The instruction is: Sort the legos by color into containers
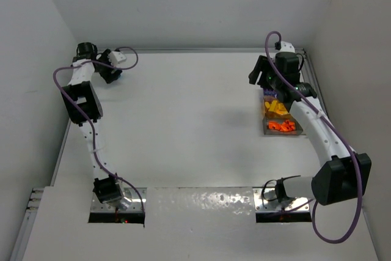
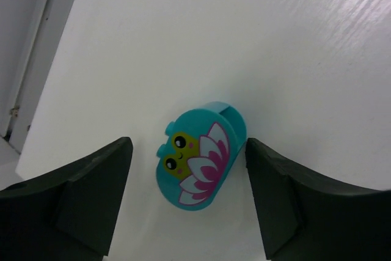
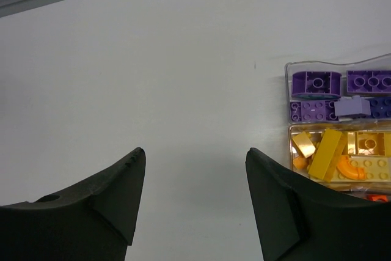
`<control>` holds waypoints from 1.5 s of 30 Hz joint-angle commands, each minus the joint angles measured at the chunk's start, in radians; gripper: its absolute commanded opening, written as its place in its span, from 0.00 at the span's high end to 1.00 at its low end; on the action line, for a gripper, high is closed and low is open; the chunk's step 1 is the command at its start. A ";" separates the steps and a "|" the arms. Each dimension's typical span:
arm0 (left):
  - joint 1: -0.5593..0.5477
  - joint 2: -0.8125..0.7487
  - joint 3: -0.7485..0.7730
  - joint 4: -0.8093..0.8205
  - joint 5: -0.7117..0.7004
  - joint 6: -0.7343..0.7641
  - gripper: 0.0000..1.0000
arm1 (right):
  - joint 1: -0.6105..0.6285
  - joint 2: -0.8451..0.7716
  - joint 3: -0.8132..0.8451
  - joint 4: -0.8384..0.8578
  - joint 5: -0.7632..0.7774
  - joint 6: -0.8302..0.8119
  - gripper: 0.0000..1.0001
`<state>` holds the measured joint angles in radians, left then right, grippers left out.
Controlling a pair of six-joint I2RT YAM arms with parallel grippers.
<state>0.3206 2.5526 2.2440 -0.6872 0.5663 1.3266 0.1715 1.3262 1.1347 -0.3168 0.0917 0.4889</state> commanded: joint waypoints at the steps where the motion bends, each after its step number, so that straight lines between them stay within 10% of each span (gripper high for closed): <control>1: -0.003 0.028 0.020 -0.055 0.090 -0.038 0.29 | 0.006 -0.012 0.043 0.005 -0.004 -0.018 0.34; 18: -0.003 -0.083 -0.127 -0.235 0.116 -0.031 0.57 | 0.005 -0.140 0.013 -0.002 0.033 -0.041 0.35; 27: -0.003 -0.114 -0.147 -0.351 -0.003 0.143 0.30 | 0.005 -0.197 -0.029 0.004 0.036 -0.058 0.34; 36: -0.005 -0.092 -0.161 -0.358 -0.016 0.139 0.53 | 0.006 -0.248 -0.050 -0.010 0.066 -0.072 0.34; 39: -0.009 -0.117 -0.184 -0.316 0.021 0.088 0.65 | 0.006 -0.251 -0.046 -0.018 0.063 -0.073 0.34; 42: -0.009 -0.161 -0.218 -0.238 0.073 -0.041 0.99 | 0.006 -0.248 -0.043 -0.024 0.056 -0.072 0.36; 45: -0.020 -0.245 -0.271 -0.222 0.177 -0.095 1.00 | 0.006 -0.229 -0.036 -0.041 0.002 -0.076 0.37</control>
<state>0.3145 2.4081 2.0205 -0.9417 0.6243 1.3109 0.1730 1.0901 1.0904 -0.3538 0.1272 0.4282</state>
